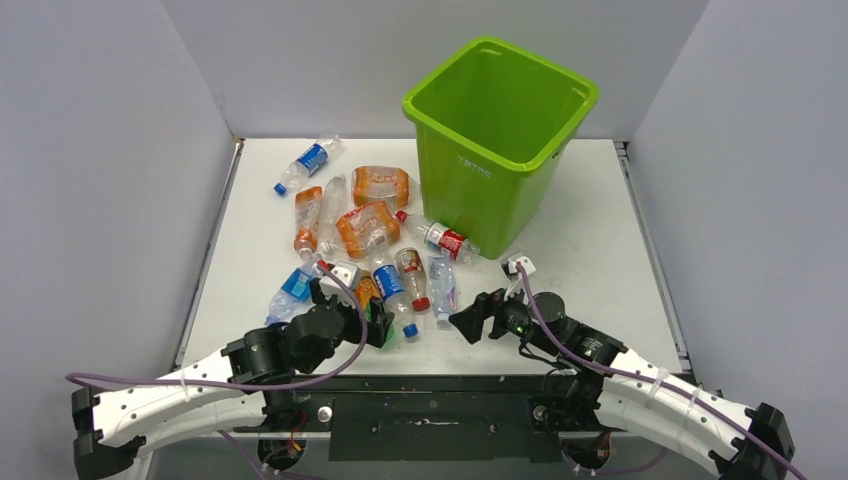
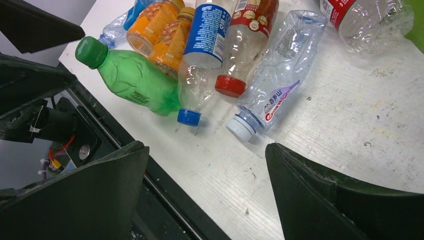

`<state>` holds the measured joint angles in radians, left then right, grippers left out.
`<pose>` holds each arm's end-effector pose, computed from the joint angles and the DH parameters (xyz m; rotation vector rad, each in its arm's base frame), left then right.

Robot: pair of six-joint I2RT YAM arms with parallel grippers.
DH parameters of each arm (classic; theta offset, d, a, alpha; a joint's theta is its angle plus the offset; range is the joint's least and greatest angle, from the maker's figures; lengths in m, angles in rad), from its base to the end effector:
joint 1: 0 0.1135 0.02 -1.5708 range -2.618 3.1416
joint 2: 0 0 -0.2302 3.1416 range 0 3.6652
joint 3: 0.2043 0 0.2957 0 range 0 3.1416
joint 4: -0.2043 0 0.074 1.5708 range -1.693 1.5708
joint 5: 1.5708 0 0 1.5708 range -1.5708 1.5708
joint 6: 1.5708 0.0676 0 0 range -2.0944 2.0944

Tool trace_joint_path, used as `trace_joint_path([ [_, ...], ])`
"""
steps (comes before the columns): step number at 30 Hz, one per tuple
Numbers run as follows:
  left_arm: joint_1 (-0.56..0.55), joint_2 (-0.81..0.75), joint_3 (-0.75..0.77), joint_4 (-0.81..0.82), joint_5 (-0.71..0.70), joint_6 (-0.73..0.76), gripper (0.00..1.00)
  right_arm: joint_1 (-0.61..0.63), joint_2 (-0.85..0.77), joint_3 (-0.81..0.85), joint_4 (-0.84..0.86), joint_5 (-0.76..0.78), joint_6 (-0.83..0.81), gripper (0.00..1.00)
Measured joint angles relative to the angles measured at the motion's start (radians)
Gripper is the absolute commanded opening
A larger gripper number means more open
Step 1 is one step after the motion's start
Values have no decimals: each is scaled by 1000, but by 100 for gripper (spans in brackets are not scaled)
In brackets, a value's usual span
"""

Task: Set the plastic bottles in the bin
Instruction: Pick up the plastic bottle from the corner of the board.

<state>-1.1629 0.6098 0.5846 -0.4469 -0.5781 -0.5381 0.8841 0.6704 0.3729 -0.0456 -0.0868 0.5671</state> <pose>0.1286 -0.2044 0.2386 0.2637 1.9809 -0.5190 0.1648 0.2103 0.1815 -0.3872 2.0235 1.0298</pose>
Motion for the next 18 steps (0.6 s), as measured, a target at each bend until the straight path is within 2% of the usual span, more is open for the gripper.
trace_joint_path([
  [10, -2, 19, -168, 110, -32, -51, 100, 14, -38, 1, -14, 47, 0, 90],
  [18, -3, 94, -262, 252, -57, -58, 75, 21, -42, 6, -25, 58, -1, 90],
])
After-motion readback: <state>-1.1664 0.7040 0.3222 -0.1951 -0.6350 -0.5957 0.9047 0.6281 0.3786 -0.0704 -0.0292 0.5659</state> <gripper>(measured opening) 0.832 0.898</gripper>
